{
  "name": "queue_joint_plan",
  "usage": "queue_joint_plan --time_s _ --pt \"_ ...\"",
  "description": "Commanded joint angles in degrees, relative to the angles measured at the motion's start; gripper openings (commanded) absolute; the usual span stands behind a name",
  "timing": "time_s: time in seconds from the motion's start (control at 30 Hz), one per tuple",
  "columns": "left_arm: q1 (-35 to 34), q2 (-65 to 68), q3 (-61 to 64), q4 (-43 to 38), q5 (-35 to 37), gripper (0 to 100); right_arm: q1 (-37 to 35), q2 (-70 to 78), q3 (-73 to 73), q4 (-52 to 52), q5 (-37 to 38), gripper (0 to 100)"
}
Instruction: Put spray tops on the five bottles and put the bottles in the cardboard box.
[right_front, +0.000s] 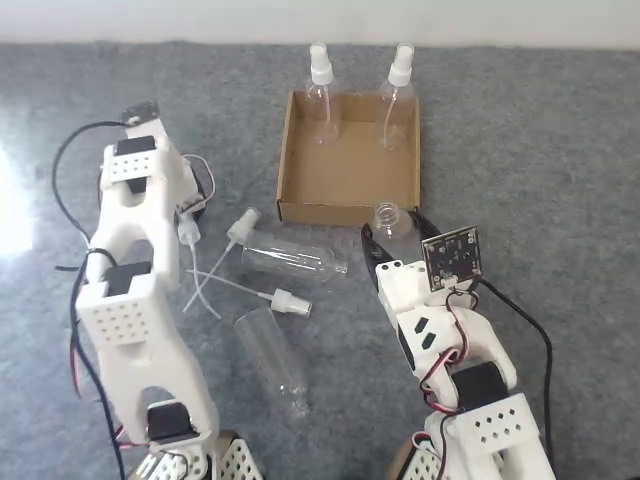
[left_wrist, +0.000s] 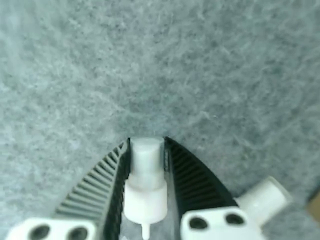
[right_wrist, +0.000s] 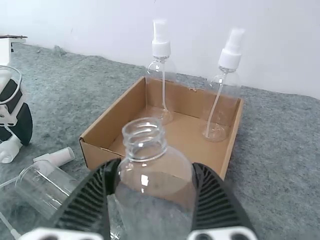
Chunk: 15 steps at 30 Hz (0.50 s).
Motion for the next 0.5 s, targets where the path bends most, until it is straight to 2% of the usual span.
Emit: queue_joint_plan --time_s 0.0,0.2,0.37,0.47 --pt "-0.53 -6.95 0.04 1.32 -1.85 1 0.40 -1.45 -0.79 -1.63 -0.09 0.6" --pt "-3.78 -14.15 0.22 4.75 -6.68 1 0.31 -1.45 -0.79 -1.63 -0.09 0.6" --pt "-6.51 -19.16 0.22 8.88 -15.03 1 0.31 -1.45 -0.79 -1.63 -0.09 0.6" --pt "-8.53 -20.48 0.22 10.46 -22.86 1 0.31 -1.36 -0.79 -1.63 -0.09 0.6"
